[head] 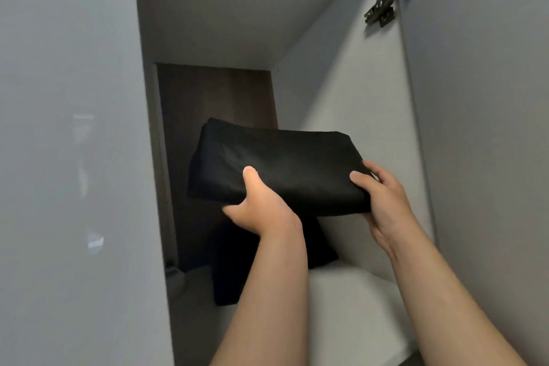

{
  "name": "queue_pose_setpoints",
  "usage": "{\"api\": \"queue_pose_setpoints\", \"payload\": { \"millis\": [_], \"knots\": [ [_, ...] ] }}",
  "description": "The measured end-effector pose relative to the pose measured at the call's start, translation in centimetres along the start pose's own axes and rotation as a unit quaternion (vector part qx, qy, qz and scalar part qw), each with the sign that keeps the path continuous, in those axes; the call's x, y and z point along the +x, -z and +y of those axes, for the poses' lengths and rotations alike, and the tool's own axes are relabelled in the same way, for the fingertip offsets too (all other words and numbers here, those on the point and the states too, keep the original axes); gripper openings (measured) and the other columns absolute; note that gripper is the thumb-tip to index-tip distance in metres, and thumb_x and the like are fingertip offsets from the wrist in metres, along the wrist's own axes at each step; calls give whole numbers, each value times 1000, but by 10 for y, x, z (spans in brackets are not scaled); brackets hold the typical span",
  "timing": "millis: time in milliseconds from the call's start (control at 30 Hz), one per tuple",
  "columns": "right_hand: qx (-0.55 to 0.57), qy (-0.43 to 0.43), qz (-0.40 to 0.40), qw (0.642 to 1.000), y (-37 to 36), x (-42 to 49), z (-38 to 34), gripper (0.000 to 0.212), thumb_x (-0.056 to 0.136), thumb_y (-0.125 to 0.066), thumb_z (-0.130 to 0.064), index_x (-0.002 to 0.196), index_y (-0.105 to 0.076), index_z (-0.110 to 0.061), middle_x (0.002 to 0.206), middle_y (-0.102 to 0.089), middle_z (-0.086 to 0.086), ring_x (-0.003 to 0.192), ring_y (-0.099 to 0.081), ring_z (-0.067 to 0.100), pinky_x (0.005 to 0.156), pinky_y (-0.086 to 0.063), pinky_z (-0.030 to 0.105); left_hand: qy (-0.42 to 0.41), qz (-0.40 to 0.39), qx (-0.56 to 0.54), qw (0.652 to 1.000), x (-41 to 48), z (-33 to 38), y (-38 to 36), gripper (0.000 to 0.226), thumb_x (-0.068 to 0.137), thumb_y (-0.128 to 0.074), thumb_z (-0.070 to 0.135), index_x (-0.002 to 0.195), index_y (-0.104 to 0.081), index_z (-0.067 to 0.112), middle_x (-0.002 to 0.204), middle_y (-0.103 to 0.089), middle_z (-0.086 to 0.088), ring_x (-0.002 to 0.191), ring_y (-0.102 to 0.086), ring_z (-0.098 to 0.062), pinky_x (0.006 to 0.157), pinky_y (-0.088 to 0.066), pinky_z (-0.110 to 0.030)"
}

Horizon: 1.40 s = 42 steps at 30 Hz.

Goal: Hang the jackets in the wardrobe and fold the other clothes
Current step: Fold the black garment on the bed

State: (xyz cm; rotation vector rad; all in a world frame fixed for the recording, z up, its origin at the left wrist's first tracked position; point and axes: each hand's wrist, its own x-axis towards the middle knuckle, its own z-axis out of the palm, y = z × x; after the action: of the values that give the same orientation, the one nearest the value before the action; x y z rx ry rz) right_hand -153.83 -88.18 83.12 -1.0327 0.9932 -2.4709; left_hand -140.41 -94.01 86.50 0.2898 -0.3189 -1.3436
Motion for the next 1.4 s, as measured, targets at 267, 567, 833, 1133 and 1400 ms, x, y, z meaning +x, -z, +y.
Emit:
{"api": "queue_pose_setpoints", "payload": {
  "millis": [267, 567, 833, 1133, 1400],
  "knots": [
    [59, -46, -1, 997, -19, 70, 21, 50, 83, -65, 1, 131, -61, -14, 123, -68, 7, 105, -67, 22, 83, -56, 33, 5, 85, 126, 988, 42, -31, -31, 64, 76, -67, 49, 133, -50, 25, 121, -59, 2, 91, -49, -18, 84, -36, -33],
    [63, -140, -39, 987, -38, 106, 109, 47, 85, -63, -4, 128, -62, -20, 121, -69, 11, 105, -68, 32, 75, -57, 38, 19, 155, 204, 966, 106, -50, -11, 68, 81, -65, 47, 140, -48, 19, 137, -56, -9, 120, -56, -32, 96, -44, -40],
    [20, -218, -47, 975, -24, 123, 196, 42, 83, -67, -7, 121, -67, -26, 113, -73, 8, 99, -71, 29, 77, -61, 40, 52, 181, 255, 948, 152, -77, 40, 70, 77, -69, 47, 136, -51, 15, 132, -59, -13, 115, -58, -39, 98, -44, -45],
    [-42, -221, -65, 972, -11, 120, 205, 46, 86, -66, -7, 129, -60, -24, 119, -68, 6, 100, -71, 25, 81, -60, 39, -94, 198, 421, 880, 178, -59, 26, 92, 68, -77, 30, 146, -31, 14, 145, -42, -16, 129, -45, -41, 107, -40, -50],
    [-112, -305, -62, 944, -16, 116, 177, 29, 86, -69, -38, 106, -64, -17, 103, -72, 8, 95, -69, 27, 71, -61, 38, 108, 49, 283, 952, 200, -42, 44, 60, 97, -53, 42, 148, -40, 14, 149, -46, -13, 133, -47, -34, 111, -40, -47]
  ]
}}
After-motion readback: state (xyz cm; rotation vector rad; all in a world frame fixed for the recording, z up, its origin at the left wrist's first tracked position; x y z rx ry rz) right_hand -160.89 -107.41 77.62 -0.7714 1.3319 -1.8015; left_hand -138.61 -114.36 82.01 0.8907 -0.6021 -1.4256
